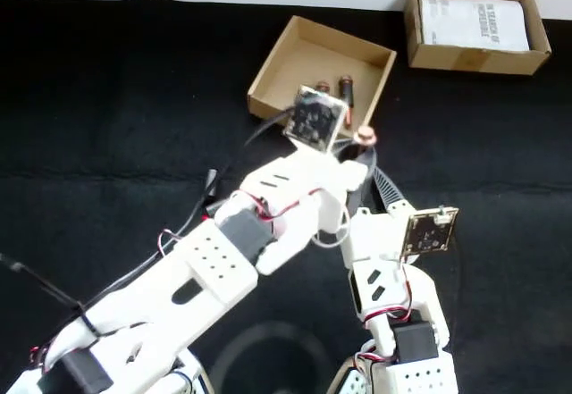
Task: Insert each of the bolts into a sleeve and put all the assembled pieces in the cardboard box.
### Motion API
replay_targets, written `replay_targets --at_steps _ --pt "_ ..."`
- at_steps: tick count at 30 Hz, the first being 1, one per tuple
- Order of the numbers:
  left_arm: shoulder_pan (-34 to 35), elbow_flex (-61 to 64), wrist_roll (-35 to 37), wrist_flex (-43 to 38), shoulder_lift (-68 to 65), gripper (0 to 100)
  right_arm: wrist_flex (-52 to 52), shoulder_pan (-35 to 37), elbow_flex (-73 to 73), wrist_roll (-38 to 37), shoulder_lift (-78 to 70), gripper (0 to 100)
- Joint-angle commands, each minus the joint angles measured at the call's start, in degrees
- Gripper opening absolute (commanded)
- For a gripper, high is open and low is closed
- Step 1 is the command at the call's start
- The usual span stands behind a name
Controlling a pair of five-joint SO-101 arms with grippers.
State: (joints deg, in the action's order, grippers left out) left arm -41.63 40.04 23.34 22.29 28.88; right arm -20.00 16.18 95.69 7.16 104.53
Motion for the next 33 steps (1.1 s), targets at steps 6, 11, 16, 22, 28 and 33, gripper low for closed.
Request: replay_targets --at_steps 6,11,16,22,28,33 --pt "-2.6 2.7 0.5 3.7 3.0 16 1.4 0.4 7.3 0.5 0.6 0.7" --pt "-2.9 0.0 0.6 14.3 3.3 34 1.4 0.4 7.3 0.4 0.6 0.7" --pt "-2.7 -7.0 0.6 26.6 3.3 34 1.4 0.3 7.3 0.4 0.6 0.7" --pt "1.0 -18.2 0.6 41.2 3.3 34 1.5 0.1 7.3 0.3 0.6 0.7" --pt "9.6 -30.5 0.4 54.5 4.7 34 1.6 0.0 5.8 0.1 0.6 0.7" --pt "16.6 -34.4 0.3 57.6 12.4 34 1.5 0.0 0.6 0.1 0.5 0.7"
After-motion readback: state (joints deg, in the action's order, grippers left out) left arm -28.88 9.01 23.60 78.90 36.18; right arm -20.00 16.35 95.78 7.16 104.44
